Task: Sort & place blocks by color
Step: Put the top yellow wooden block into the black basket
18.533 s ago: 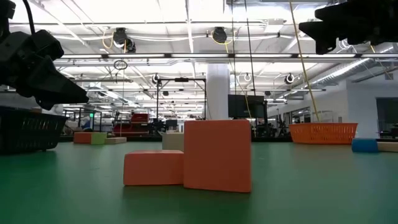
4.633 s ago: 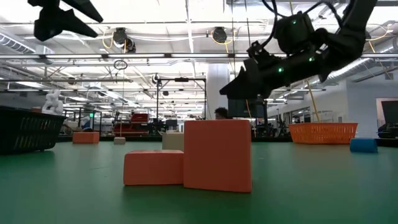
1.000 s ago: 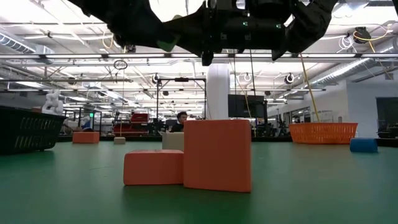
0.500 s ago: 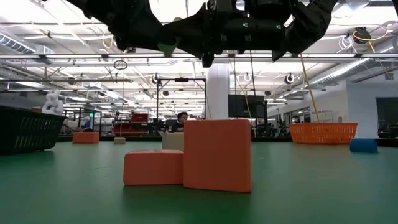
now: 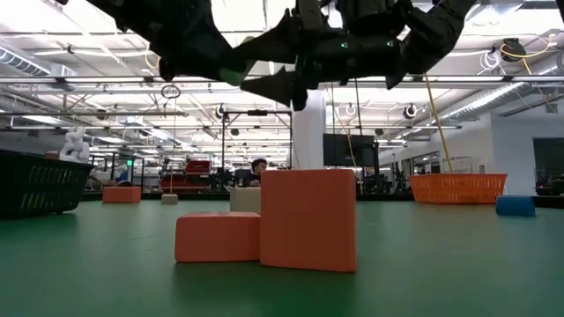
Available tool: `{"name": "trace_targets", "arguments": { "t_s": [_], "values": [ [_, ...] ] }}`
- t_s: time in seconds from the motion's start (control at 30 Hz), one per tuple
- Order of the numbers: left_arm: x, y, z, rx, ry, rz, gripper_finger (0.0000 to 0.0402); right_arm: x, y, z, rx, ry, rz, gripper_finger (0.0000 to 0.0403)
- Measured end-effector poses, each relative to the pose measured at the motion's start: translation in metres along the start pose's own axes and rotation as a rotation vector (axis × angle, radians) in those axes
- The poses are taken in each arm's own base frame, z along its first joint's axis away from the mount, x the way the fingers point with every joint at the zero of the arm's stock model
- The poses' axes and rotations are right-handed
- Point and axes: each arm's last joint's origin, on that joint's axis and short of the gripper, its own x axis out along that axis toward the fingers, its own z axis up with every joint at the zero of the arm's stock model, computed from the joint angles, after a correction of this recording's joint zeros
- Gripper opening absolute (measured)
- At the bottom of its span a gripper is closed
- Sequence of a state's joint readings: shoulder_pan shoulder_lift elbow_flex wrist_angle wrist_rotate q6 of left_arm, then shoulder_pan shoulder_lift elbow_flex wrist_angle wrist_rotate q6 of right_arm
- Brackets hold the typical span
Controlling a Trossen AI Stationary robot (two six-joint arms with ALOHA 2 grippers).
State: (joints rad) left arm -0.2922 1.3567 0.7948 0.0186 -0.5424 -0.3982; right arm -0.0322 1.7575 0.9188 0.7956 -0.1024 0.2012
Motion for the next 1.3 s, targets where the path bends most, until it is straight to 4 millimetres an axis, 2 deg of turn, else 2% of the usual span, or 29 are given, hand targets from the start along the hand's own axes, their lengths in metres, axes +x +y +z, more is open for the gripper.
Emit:
{"name": "trace_targets", "arguments": {
  "t_s": [0.1, 0.27, 0.47, 0.6, 0.73, 0.97, 1.2, 1.3],
  "values": [
    [0.0, 0.001, -0.002, -0.028, 0.015, 0.019, 0.0129, -0.008, -0.004, 0.005, 0.004, 0.061, -0.025, 0.0369],
    [-0.001, 0.005, -0.01, -0.059, 0.098, 0.049, 0.0129, -0.027, -0.004, 0.021, 0.011, 0.148, -0.064, 0.0373],
    [-0.008, 0.012, -0.029, -0.147, 0.353, 0.023, 0.0129, -0.036, -0.001, 0.015, 0.058, 0.286, -0.091, 0.0363],
    [-0.02, 0.016, -0.039, -0.255, 0.552, 0.008, 0.0129, -0.03, 0.002, 0.001, 0.055, 0.318, -0.191, 0.0359],
    [-0.034, 0.015, -0.048, -0.288, 0.676, 0.025, 0.0129, -0.019, 0.003, -0.014, 0.021, 0.288, -0.317, 0.0354],
    [-0.068, 0.018, -0.06, -0.387, 0.859, 0.151, 0.0129, -0.003, 0.002, -0.037, 0.016, 0.261, -0.326, 0.0345],
    [-0.096, 0.025, -0.075, -0.399, 1.022, 0.381, 0.0129, 0.003, -0.004, -0.053, -0.005, 0.279, -0.382, 0.0334],
    [-0.101, 0.024, -0.077, -0.425, 1.053, 0.406, 0.0153, 0.006, -0.005, -0.06, -0.007, 0.285, -0.386, 0.0332]
  ]
}}
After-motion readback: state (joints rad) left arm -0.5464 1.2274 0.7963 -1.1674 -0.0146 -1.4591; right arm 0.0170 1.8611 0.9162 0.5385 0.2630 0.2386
